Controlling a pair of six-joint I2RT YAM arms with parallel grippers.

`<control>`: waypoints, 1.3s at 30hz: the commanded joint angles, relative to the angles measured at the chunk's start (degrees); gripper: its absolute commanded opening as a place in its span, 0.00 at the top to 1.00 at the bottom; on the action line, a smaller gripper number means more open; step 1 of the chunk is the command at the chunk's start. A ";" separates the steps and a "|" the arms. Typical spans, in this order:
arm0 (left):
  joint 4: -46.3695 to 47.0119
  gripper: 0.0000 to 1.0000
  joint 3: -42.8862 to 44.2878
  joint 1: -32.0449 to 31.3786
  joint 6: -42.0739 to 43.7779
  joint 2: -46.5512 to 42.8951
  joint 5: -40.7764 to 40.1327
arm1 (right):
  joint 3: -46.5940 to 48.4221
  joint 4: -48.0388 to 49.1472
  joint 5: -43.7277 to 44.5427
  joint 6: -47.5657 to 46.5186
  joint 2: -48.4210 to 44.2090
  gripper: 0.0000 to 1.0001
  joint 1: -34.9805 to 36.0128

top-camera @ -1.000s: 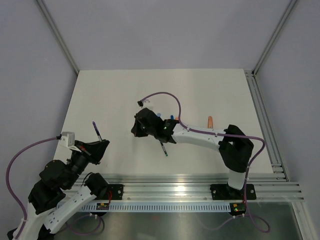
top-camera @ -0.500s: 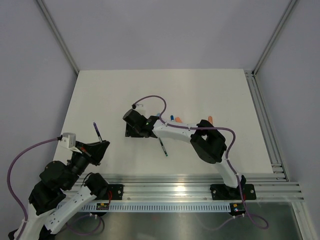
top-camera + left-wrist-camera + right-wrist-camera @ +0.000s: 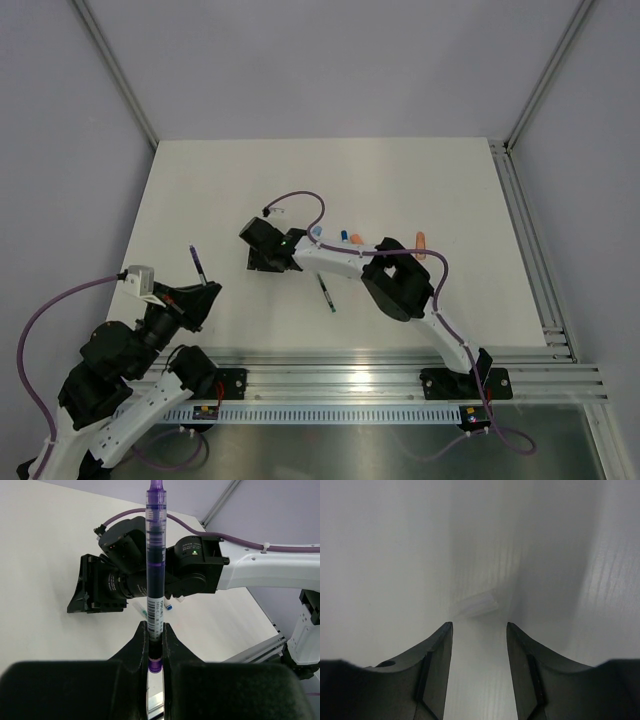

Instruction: Insert the pens into the pen caps

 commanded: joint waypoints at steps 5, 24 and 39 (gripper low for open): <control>3.19 1.00 -0.30 0.35 1.35 -6.66 2.17 | 7.34 -4.47 4.06 -0.76 3.97 0.48 -0.77; 3.54 1.00 -0.56 0.79 1.44 -8.33 2.78 | 22.99 -16.07 4.59 -6.74 13.64 0.59 0.45; 3.54 1.00 -0.56 0.87 1.44 -7.98 2.70 | 16.34 -17.67 7.57 -12.01 10.40 0.76 1.95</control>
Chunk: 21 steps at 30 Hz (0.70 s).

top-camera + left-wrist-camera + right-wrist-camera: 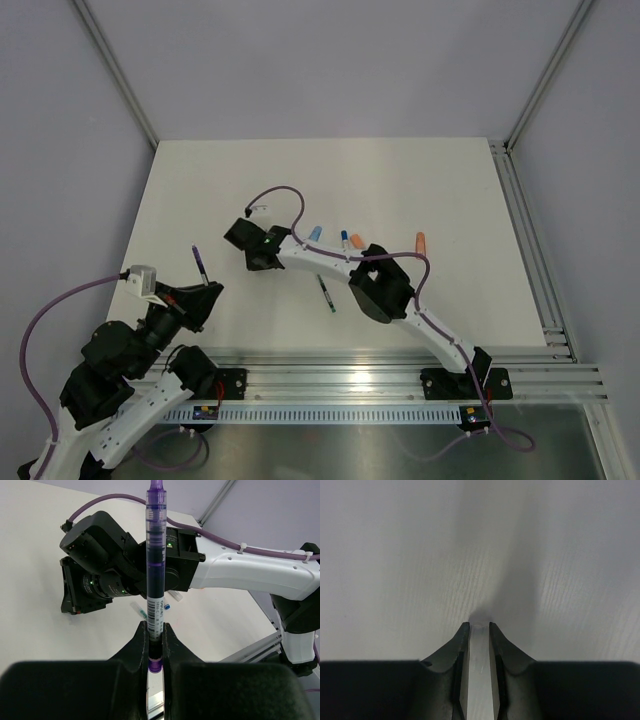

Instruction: Insert the pens into the pen caps

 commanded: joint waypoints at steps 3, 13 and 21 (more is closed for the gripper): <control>2.73 1.00 -0.06 0.37 0.96 -7.72 1.17 | -12.87 -0.38 1.85 -4.79 -5.59 0.76 0.47; 3.17 1.00 -0.15 1.07 1.05 -5.70 2.31 | -29.77 2.44 0.36 -8.31 -15.09 0.71 0.38; 3.43 1.00 -0.23 1.60 1.05 -3.77 3.01 | -33.29 1.39 0.00 -9.01 -16.50 0.63 0.64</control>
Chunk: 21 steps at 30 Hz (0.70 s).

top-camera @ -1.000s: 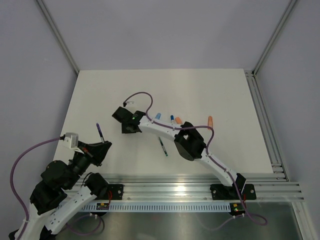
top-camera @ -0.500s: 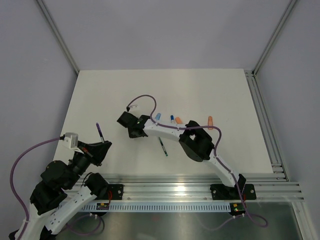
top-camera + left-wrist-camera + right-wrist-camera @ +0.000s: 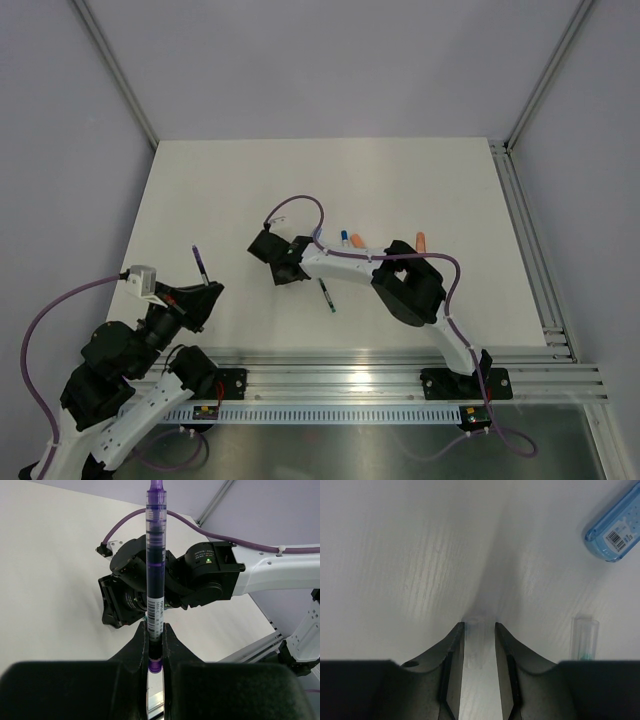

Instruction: Insert the pens into the pen caps

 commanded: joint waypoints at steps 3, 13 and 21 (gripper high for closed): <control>3.45 1.00 -0.32 0.97 1.11 -3.41 2.07 | -1.80 -6.92 -0.54 -1.45 1.64 0.62 0.95; 3.54 1.00 -0.41 1.32 1.20 -2.71 2.86 | 2.25 -11.50 -0.63 -0.66 5.33 0.67 2.35; 3.72 1.00 -0.41 1.32 1.55 -1.13 4.18 | 0.85 -9.74 -1.42 0.48 6.47 0.75 2.27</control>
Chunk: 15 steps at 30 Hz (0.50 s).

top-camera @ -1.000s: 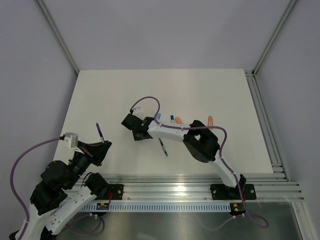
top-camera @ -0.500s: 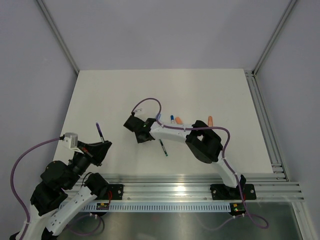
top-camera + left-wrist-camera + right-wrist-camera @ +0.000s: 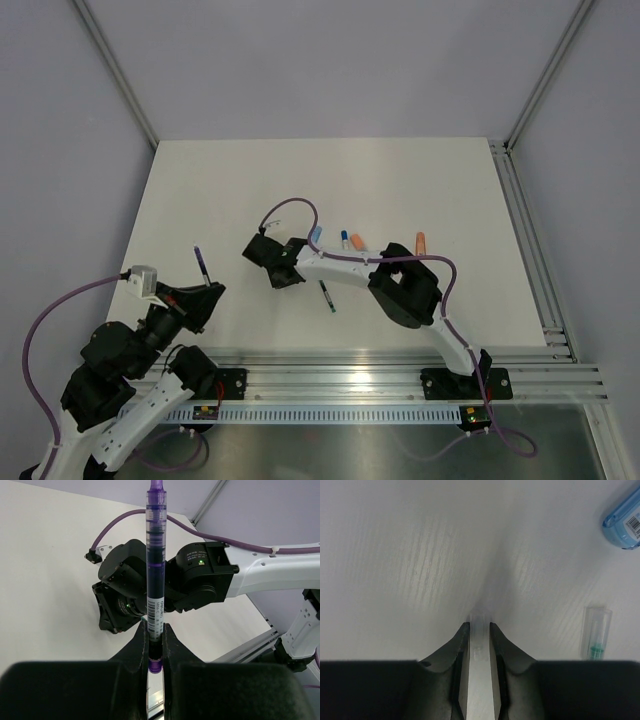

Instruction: Insert the pens into the pen caps

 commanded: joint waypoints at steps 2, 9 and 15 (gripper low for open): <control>2.98 1.00 -0.39 0.23 1.03 -1.48 1.30 | -3.57 -4.06 -0.31 0.94 4.38 0.91 0.78; 3.06 1.00 -0.56 0.23 -0.55 -0.17 2.70 | -16.30 11.22 1.81 0.59 -10.00 1.00 0.61; 8.59 1.00 -6.53 0.23 -6.61 1.33 10.34 | -31.07 26.52 1.37 1.11 -27.05 1.00 0.96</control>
